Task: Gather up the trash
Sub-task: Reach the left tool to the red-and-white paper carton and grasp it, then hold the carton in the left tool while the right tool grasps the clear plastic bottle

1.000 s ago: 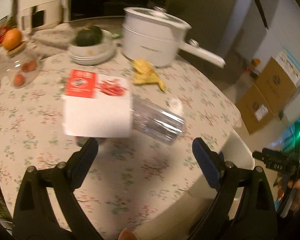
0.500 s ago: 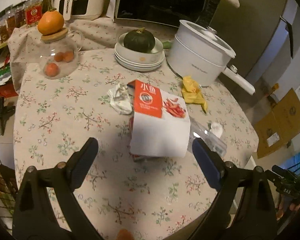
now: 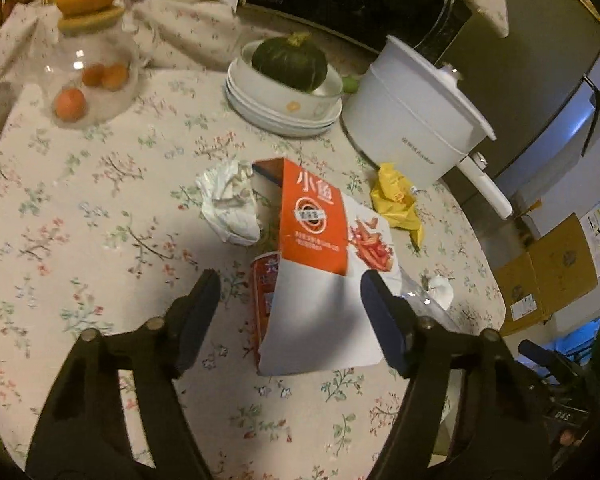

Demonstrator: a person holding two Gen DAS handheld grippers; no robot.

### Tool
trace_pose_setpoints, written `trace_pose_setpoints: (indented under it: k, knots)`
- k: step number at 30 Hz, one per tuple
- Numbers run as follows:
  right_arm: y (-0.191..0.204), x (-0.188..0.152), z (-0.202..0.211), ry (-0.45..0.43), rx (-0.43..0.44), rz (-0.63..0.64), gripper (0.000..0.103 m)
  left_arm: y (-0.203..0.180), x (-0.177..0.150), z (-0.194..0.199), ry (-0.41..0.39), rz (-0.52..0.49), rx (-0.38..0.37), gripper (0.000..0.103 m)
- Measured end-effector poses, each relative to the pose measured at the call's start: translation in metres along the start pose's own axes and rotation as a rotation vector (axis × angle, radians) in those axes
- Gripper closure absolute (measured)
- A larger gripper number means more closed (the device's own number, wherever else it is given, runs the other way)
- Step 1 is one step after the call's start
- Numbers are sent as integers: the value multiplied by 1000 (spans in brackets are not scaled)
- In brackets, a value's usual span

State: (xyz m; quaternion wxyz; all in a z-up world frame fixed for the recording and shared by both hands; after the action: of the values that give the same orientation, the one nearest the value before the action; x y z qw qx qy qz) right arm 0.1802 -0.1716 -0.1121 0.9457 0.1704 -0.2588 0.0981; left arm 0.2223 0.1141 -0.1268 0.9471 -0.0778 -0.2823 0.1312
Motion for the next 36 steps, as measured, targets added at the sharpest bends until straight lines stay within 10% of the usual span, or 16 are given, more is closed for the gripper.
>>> trace_pose_setpoints:
  k: [14, 24, 36]
  knots:
    - [-15, -1, -19, 43, -43, 15, 18, -23, -3, 1, 19, 79, -140, 89]
    - [-8, 2, -17, 30, -23, 36, 18, -37, 7, 72, -134, 18, -196, 93]
    - [59, 25, -63, 47, 33, 296, 18, 1, -1, 118, -257, -28, -40, 93]
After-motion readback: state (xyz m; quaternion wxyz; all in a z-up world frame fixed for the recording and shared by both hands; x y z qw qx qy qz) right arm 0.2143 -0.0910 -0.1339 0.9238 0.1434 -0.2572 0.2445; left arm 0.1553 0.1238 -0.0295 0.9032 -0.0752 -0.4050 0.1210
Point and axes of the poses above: each gripper's, at about its wrist camera, not at the fingertips, and z roughly against the way its jaws point, y to its left, x to its top, the point moved 6 cm from there along -z, roughly the way its jaws point, and after that the axes turned 13 degrees about x, right-handed, at the moved point
